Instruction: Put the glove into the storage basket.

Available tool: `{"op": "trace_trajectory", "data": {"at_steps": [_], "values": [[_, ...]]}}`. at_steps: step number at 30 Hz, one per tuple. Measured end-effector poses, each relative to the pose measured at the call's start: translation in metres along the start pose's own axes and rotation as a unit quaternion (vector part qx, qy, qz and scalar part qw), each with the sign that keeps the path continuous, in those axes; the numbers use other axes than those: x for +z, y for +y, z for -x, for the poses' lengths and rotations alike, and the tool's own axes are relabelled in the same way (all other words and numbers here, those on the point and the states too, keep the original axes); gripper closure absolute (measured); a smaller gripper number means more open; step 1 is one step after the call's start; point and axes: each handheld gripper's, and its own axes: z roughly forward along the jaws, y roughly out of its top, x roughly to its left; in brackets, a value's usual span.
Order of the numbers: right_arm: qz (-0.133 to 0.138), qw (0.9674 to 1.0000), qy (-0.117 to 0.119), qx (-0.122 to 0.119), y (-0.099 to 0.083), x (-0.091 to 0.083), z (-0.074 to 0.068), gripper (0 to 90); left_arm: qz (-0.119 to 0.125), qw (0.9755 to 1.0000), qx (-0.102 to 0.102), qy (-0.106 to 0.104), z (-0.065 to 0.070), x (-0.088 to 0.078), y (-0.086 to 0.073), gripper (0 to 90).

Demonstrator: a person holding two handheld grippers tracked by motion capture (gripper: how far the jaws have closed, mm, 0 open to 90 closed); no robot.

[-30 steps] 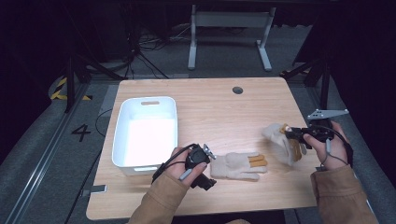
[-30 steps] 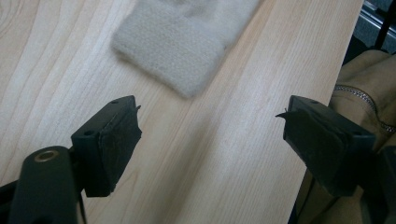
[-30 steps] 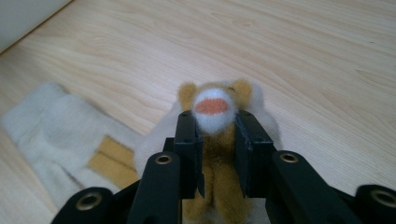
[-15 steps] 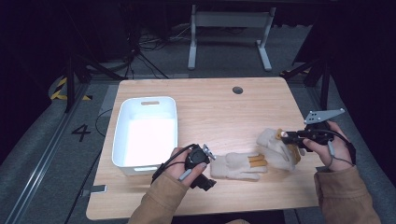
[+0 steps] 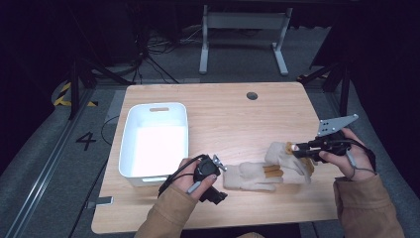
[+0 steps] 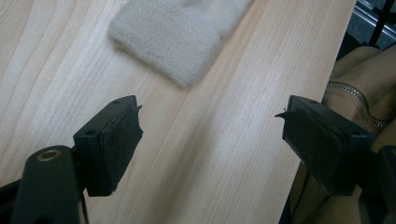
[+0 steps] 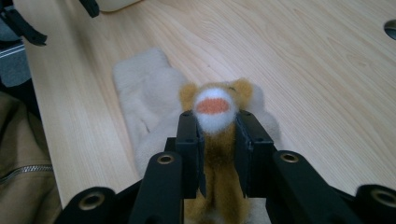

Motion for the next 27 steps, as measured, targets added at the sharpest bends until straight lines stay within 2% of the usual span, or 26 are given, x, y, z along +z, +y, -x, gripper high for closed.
{"op": "trace_trajectory", "data": {"at_steps": [9,16,23,27], "values": [[0.001,0.9987,0.033,-0.037,0.011,0.010,-0.005,73.4,-0.001,1.0000,-0.008,0.003,0.000,-0.003,-0.006,20.1],[0.009,0.9961,0.063,-0.061,0.020,0.021,-0.010,73.4,-0.002,0.9999,-0.015,0.007,0.000,-0.004,-0.010,20.2],[0.029,0.9907,0.098,-0.090,0.028,0.034,-0.015,73.4,-0.002,0.9996,-0.024,0.016,-0.002,-0.006,-0.015,20.5],[0.035,0.9871,0.120,-0.099,0.032,0.043,-0.018,73.4,-0.002,0.9996,-0.025,0.013,-0.002,-0.006,-0.015,20.5]]}}
